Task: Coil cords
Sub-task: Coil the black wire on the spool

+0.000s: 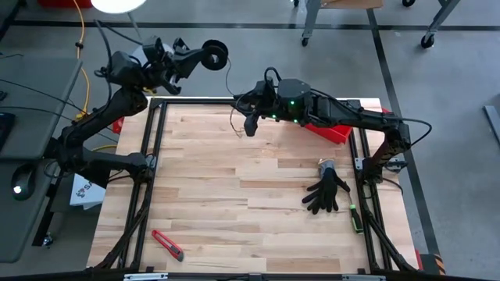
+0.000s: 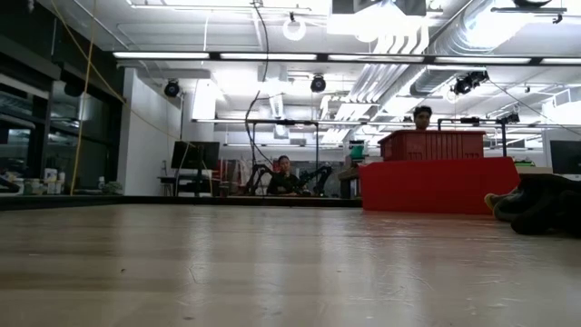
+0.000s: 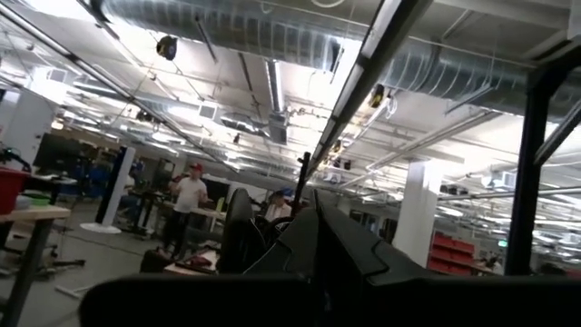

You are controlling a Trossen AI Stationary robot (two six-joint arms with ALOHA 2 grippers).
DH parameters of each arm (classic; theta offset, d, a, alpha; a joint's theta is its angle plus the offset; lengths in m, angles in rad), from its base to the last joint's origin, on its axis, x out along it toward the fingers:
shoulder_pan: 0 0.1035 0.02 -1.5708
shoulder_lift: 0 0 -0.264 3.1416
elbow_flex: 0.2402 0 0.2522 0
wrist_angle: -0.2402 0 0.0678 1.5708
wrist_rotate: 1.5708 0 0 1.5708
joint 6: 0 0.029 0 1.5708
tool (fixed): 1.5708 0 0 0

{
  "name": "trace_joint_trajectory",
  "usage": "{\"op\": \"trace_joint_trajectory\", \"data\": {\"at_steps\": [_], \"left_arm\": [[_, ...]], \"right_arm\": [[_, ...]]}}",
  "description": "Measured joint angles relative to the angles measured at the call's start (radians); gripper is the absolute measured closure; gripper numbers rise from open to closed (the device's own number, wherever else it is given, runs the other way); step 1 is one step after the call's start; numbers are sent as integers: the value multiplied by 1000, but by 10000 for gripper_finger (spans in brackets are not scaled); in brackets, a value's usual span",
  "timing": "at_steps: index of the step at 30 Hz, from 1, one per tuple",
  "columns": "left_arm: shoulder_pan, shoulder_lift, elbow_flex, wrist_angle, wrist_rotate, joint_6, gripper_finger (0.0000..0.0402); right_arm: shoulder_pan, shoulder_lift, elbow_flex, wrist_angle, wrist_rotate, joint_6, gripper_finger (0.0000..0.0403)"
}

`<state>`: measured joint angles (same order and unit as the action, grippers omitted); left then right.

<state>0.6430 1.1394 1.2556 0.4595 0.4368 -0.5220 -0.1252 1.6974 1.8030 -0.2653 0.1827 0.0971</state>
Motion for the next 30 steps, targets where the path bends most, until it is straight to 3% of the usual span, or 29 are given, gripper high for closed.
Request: {"op": "trace_joint_trajectory", "data": {"at_steps": [30], "left_arm": [[-2,0,1,-67,33,3,399]], "right_arm": [[-28,-28,0,-116,62,-79,295]]}}
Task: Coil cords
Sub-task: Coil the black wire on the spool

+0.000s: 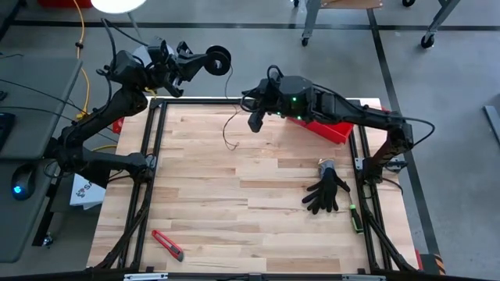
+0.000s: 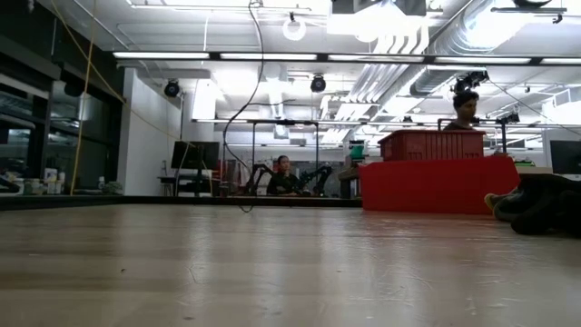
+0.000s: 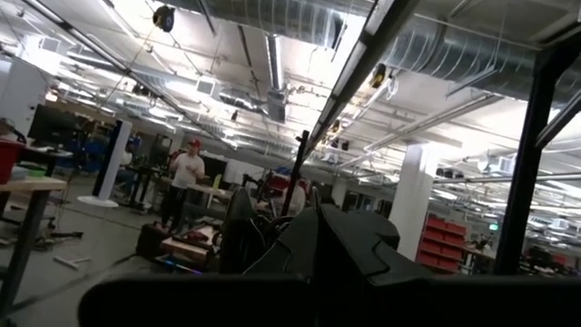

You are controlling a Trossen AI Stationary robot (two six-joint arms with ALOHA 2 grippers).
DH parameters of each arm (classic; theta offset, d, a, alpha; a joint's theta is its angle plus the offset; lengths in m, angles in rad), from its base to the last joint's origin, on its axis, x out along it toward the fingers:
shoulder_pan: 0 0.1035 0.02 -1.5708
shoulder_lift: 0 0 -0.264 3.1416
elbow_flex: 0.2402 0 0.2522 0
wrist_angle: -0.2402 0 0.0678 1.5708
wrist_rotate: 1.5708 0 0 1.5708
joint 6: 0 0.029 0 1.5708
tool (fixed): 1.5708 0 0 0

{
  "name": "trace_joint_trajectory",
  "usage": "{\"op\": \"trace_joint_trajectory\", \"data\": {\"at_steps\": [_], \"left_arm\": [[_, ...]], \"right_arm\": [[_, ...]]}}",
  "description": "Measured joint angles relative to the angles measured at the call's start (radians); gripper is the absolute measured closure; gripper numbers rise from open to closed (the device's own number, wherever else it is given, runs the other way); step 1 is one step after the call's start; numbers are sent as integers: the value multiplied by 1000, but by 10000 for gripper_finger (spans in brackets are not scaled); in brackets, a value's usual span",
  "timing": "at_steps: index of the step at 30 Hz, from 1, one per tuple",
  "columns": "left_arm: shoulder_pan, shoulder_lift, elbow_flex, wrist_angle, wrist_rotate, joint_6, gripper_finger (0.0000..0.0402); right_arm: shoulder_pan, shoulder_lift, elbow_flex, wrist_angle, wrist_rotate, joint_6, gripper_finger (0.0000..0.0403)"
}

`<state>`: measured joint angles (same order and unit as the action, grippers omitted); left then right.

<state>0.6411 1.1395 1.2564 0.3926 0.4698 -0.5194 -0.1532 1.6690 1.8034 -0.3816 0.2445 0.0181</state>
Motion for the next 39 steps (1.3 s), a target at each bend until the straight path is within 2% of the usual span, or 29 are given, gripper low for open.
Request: {"op": "trace_joint_trajectory", "data": {"at_steps": [12,21,30,34,39], "left_arm": [[0,0,0,-7,-4,0,399],[0,0,0,-7,0,9,399],[0,0,0,-14,0,23,399],[0,0,0,-20,0,27,399],[0,0,0,-28,1,27,398]], "right_arm": [[-17,-31,0,-65,17,0,295],[-18,-87,0,-146,118,0,295],[-16,-109,-4,-274,173,9,295],[-16,-138,-69,-267,173,38,295],[-16,-230,-218,-184,173,110,295]]}}
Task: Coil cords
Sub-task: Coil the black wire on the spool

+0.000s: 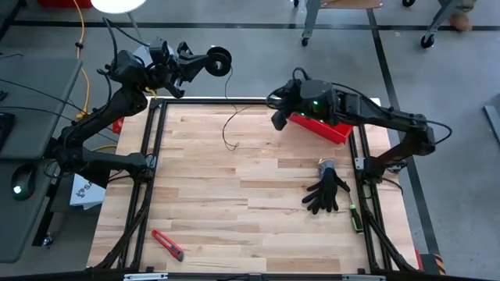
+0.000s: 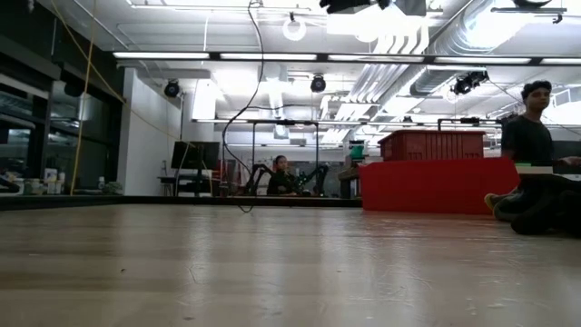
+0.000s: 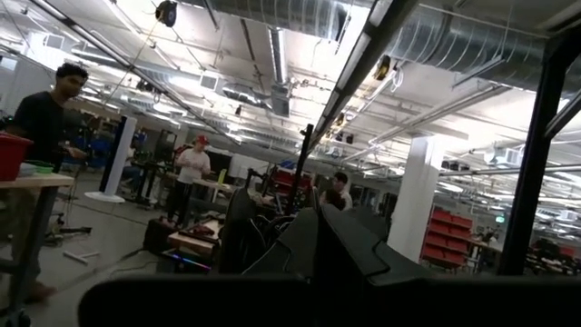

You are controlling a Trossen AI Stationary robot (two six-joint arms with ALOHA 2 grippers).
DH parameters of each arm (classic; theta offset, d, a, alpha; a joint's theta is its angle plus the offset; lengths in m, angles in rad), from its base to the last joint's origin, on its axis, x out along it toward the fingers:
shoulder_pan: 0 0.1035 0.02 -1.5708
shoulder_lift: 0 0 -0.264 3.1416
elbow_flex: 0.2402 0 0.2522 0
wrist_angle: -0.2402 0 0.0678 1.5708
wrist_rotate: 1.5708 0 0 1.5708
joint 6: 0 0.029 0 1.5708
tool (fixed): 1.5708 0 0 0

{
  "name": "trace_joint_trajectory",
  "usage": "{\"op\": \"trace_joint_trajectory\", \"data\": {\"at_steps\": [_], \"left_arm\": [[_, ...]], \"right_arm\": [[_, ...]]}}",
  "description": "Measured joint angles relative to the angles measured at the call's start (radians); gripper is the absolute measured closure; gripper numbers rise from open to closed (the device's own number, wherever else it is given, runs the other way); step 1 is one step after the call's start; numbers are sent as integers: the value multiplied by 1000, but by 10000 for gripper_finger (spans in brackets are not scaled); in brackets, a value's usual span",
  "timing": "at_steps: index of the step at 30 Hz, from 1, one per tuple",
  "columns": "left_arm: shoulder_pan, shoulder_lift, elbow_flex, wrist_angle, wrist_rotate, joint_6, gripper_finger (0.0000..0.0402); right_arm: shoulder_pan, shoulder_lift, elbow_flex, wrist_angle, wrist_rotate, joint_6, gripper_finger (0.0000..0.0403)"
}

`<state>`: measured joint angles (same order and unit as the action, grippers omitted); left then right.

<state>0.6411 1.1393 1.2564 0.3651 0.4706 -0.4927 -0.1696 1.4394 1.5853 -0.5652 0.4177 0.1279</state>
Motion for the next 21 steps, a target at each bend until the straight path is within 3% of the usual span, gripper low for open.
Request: {"op": "trace_joint_trajectory", "data": {"at_steps": [10,21], "left_arm": [[0,0,0,-3,18,0,398],[0,0,0,-12,21,-11,398]], "right_arm": [[0,-212,-289,200,-21,172,295],[0,-244,-324,212,-29,184,295]]}}
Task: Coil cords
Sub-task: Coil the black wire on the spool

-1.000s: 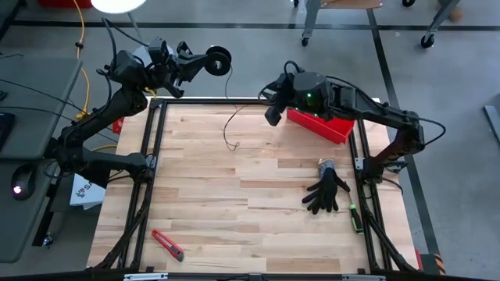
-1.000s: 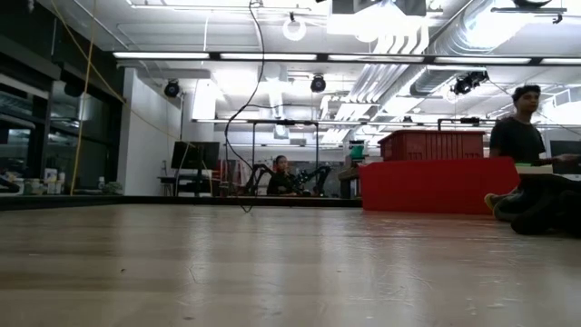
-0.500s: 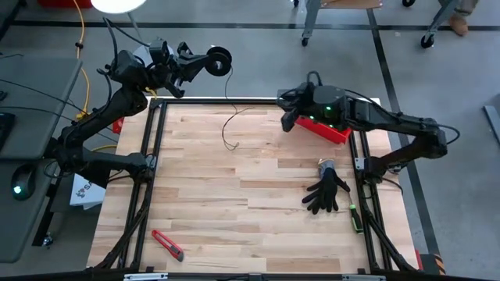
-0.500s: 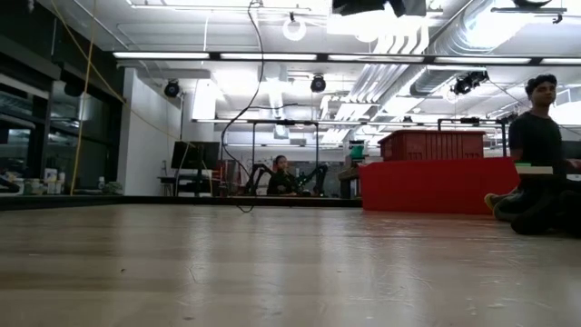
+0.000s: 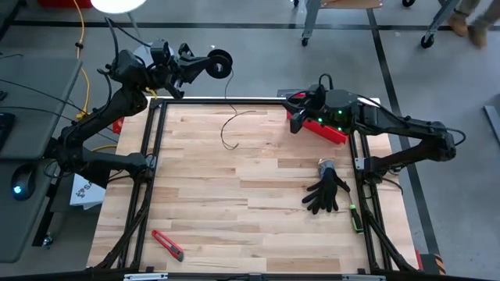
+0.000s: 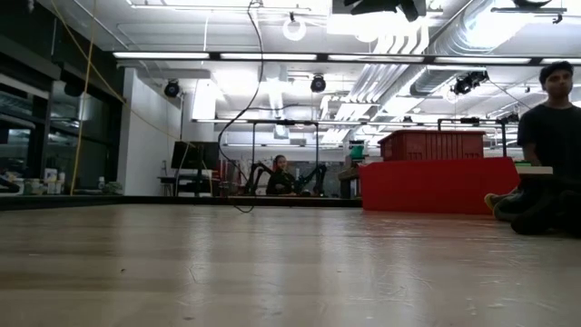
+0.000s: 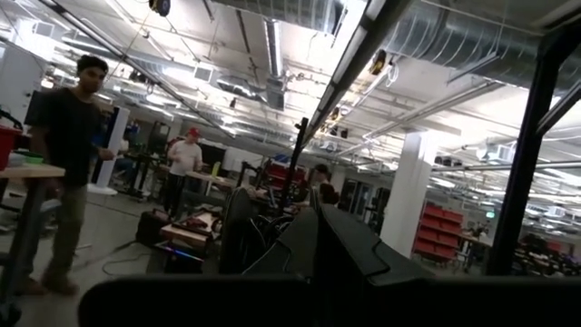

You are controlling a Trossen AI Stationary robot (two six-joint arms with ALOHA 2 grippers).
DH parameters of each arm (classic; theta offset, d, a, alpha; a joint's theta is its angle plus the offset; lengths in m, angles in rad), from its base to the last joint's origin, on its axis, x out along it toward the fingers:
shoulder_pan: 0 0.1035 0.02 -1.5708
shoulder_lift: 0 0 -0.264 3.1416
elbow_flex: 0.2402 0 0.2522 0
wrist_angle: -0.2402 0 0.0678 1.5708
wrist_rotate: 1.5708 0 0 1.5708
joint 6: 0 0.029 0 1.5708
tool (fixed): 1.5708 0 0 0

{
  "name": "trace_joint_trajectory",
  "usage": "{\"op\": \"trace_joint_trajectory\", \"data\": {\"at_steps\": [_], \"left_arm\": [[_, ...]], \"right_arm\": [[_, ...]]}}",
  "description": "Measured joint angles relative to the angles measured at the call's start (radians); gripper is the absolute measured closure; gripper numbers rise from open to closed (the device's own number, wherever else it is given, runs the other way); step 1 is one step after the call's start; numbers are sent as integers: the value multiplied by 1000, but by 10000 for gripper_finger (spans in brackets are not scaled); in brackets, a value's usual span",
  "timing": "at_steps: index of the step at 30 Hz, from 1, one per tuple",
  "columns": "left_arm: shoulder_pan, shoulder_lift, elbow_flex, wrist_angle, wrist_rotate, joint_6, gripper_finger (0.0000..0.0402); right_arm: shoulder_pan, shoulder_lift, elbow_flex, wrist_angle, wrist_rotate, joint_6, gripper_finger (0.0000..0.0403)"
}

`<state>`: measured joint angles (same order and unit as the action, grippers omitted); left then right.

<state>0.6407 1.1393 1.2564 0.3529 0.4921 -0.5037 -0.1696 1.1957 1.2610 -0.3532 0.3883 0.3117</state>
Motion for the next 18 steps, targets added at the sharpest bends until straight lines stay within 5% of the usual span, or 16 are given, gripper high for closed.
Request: {"op": "trace_joint_trajectory", "data": {"at_steps": [18], "left_arm": [[0,0,0,-18,-4,-16,398]], "right_arm": [[0,0,0,39,9,-6,295]]}}
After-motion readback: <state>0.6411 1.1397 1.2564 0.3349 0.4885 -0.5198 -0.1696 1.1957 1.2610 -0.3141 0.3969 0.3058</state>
